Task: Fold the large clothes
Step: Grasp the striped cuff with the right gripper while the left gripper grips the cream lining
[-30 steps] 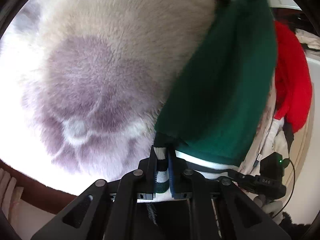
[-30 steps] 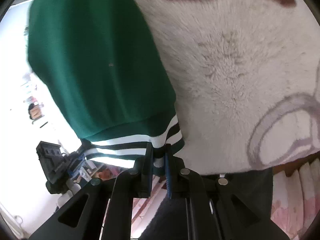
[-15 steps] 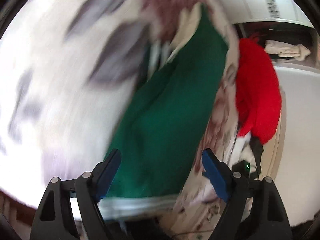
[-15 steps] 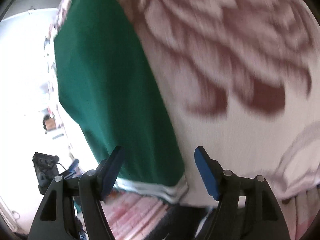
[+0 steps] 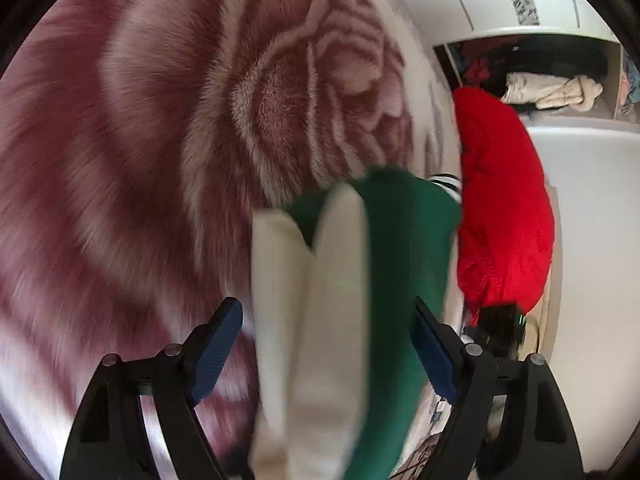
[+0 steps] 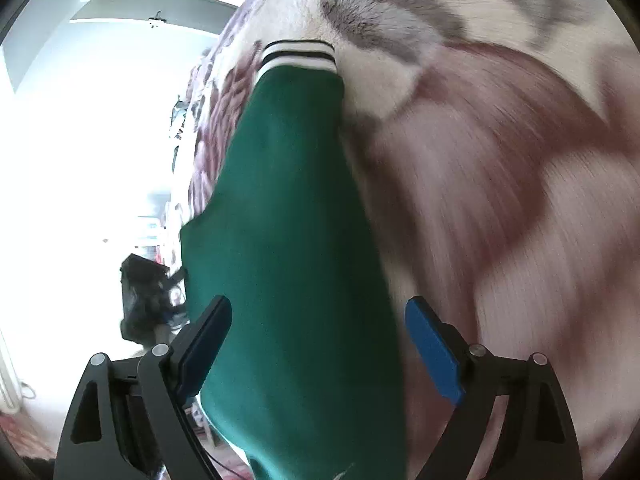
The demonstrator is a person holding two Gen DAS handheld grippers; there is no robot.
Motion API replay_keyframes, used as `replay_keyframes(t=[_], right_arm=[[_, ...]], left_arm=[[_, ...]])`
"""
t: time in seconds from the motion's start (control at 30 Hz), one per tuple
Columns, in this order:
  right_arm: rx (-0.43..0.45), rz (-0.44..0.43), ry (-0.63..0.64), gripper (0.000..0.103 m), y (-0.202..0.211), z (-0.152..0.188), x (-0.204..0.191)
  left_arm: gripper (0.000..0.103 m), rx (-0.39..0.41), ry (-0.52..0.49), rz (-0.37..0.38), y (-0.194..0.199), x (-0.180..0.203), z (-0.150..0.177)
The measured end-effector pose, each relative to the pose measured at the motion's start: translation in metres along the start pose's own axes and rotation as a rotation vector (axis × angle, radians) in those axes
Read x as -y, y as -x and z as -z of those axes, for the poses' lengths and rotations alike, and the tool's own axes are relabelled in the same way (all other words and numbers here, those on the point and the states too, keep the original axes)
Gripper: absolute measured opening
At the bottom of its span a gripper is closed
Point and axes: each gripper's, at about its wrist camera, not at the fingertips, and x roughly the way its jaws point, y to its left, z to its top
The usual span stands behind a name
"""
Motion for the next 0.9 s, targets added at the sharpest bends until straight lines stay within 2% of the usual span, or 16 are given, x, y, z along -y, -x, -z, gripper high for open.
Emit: replay_keyframes(t=[0.1,0.17,0.2,0.23,0.27,0.3,0.33,0.37,0.4,0.43,0.53,0.73,0.9], right_arm=[[-0.092,-0.071,-0.007,0.090,-0.040,-0.044,0.008],[-0.167,-0.107,-0.023,0.097,-0.068,-0.063,0.013],[-0.187,-0.139,-0.023,0.103,-0.073,-0.068,0.011],[-0.199,-0.168,-0.010,0.103,-0.078,-0.075,0.005],[-0.209,-0.190,-0.002,0.103,-0.081,-0.080,0.001],[-0.210,-0.212,0.012,0.103,-0.084,-0.081,-0.004],[-0.200,-0.231,0.054,0.091,-0.085,-0.082,-0.014],[-0.188,-0.183,0.086,0.075,-0.087,-0.083,-0.022],[-0.184,-0.127,0.087,0.043,-0.091,-0.084,-0.026],[-0.186,-0.115,0.078,0.036,-0.094,-0.083,-0.030],[-0.149,-0.087,0.141,0.024,-0.084,-0.077,-0.056],[-0.067,-0.132,0.248,0.022,-0.040,-0.049,-0.113],[-0.051,-0.163,0.351,0.022,-0.005,-0.011,-0.153]], left_arm=[[0.082,-0.030,-0.015,0.059,-0.018,-0.007,-0.016],[0.082,-0.011,-0.044,0.092,-0.018,-0.004,-0.018],[0.082,0.005,-0.061,0.094,-0.016,0.000,-0.018],[0.075,0.013,-0.071,0.095,-0.015,0.004,-0.017],[0.035,0.032,-0.098,0.091,-0.012,0.010,-0.016],[0.026,0.040,-0.119,0.067,-0.014,0.017,-0.017],[0.025,0.044,-0.132,0.057,-0.018,0.021,-0.019],[0.023,0.057,-0.163,0.042,-0.016,0.027,-0.015],[0.021,0.065,-0.181,0.023,-0.014,0.031,-0.013],[0.020,0.069,-0.197,0.020,-0.009,0.036,-0.009],[0.019,0.096,-0.221,0.031,0.002,0.052,-0.006],[0.019,0.146,-0.346,0.038,0.045,0.097,0.029],[0.019,0.144,-0.430,0.044,0.080,0.126,0.078]])
